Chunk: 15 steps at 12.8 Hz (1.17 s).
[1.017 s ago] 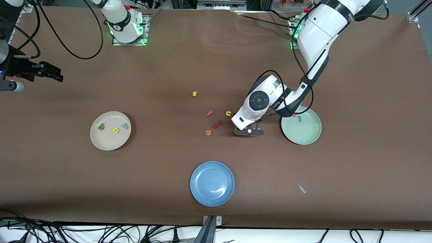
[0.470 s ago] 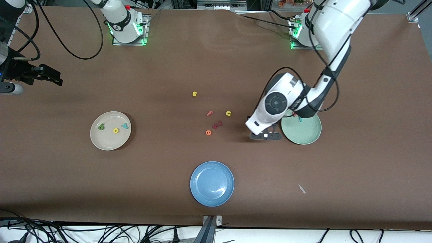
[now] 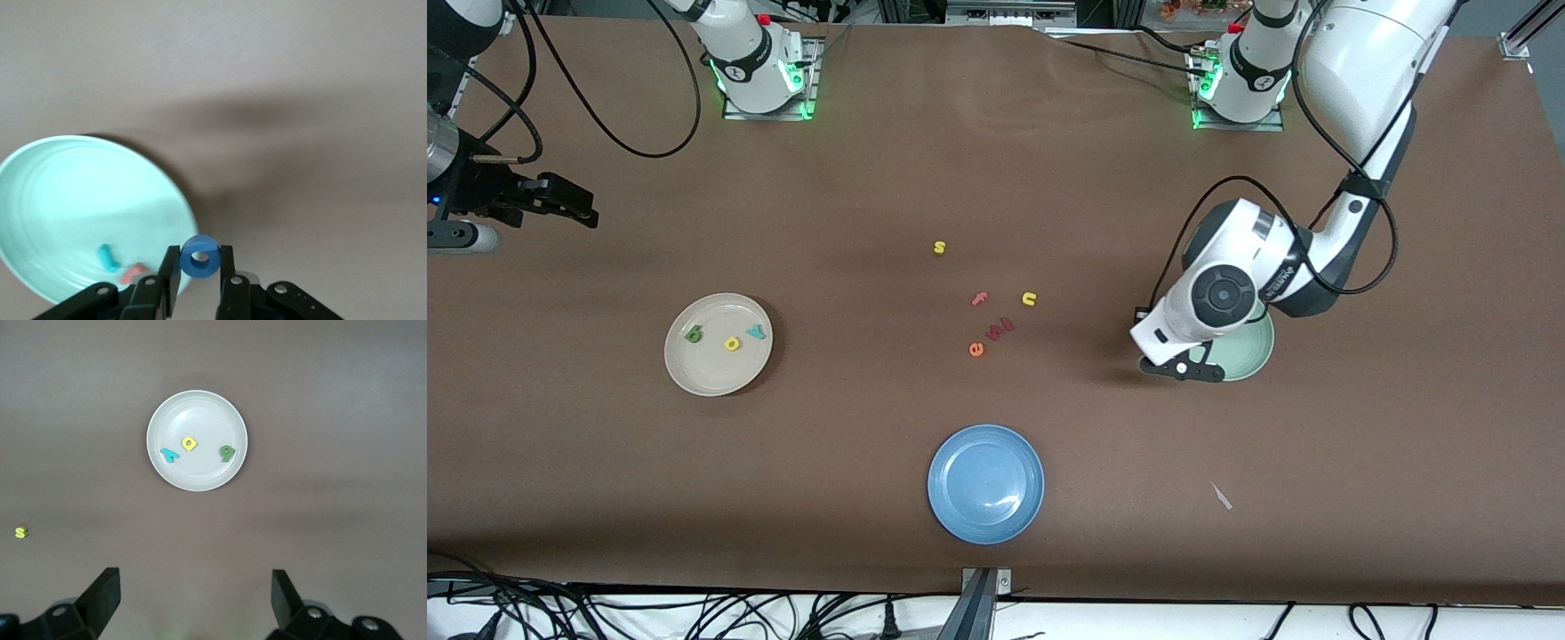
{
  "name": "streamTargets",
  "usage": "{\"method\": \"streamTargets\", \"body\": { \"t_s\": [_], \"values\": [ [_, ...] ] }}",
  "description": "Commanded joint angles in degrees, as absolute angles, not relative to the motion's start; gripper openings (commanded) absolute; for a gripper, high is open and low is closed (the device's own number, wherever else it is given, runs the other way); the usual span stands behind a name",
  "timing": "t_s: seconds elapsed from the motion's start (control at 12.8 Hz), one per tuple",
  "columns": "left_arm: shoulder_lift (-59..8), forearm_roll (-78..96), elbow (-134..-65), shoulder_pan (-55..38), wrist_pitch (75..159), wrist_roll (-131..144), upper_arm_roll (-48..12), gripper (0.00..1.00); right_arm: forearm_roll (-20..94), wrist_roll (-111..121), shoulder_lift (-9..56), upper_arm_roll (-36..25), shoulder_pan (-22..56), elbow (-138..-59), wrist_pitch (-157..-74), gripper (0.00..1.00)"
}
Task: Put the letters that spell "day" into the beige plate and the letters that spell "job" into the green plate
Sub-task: 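Lower the blue o onto the green plate and open the left gripper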
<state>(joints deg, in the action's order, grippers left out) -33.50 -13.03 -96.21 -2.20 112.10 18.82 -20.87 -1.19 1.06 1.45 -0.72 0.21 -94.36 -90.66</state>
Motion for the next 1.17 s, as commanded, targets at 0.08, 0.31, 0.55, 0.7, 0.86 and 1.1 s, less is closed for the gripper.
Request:
{"method": "streamTargets", "body": {
  "t_s": [0.08,0.31,0.55,0.7,0.86,1.1],
  "values": [
    [-34.4,-20.5,-97.2,1.0,110.9,15.2,-20.6,0.00,-1.6,1.3,1.6,-0.4,-0.4,-93.8,-90.6,1.00],
    [-38.6,-20.7,-96.5,1.8,112.6,15.3,-20.6,0.00,-1.6,1.4,1.8,-0.4,-0.4,-93.8,-90.5,1.00],
    [-39.5,-20.5,-96.6,2.8,113.9,15.2,-20.7,0.08,-1.6,1.4,1.9,-0.4,-0.4,-93.5,-90.5,1.00],
    [-39.1,-20.3,-96.2,2.7,113.7,15.2,-20.7,0.68,-1.5,1.4,1.9,-0.4,-0.4,-93.5,-90.5,1.00],
    [-38.4,-20.0,-96.2,2.2,113.2,15.5,-21.1,1.00,-1.5,1.3,1.9,-0.4,-0.4,-93.5,-90.5,1.00],
    [-35.2,-19.8,-96.1,2.8,110.8,15.4,-23.0,1.00,-1.3,1.3,1.9,-0.4,-0.4,-93.5,-90.3,1.00]
  ]
}}
